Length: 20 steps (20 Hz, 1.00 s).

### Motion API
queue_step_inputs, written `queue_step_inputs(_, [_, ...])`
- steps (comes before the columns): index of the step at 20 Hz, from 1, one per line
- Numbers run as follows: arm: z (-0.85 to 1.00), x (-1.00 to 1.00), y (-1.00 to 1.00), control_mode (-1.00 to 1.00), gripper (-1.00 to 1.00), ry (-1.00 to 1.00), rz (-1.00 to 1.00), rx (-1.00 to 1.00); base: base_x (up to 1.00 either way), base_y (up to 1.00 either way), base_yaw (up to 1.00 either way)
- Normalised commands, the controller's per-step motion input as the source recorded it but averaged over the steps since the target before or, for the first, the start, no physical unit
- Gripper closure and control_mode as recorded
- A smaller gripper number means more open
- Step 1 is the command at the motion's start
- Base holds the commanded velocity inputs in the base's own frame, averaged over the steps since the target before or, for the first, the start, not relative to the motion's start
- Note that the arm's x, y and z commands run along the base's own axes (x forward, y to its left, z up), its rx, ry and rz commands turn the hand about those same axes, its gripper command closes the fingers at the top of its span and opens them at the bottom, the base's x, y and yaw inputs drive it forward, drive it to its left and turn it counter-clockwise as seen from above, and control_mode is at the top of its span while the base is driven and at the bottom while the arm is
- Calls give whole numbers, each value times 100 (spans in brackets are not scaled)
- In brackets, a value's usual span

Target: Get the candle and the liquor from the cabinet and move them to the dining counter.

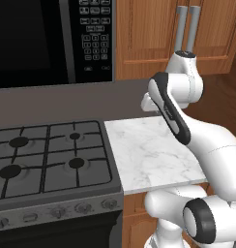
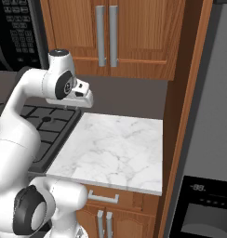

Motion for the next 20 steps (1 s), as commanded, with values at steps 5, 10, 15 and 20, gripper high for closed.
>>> queue_step_inputs(5, [5,0,-10,-100,-100,0,0,0,0,0,0])
queue_step_inputs(10, [18,0,-11,-100,-100,-2,0,0,0,0,0])
queue_step_inputs(15, [34,0,-12,-100,-100,-13,0,0,0,0,0])
queue_step_inputs(20, [40,-3,-10,-100,-100,-23,1,0,0,0,0])
